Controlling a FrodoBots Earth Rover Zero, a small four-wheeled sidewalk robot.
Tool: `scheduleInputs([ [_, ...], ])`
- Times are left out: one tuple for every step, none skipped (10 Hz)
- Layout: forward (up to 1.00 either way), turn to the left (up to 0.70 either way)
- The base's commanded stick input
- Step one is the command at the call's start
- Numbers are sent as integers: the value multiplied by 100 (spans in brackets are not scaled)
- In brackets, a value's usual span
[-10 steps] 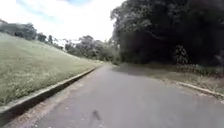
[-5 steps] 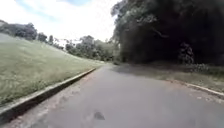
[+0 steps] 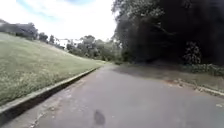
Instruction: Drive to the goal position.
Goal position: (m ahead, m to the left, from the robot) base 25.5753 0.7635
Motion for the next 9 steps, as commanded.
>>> scheduleInputs([
  [100, 0],
  [100, 0],
  [100, 0],
  [100, 0],
  [100, 0],
  [100, 0],
  [100, 0],
  [100, 0],
  [100, 0],
])
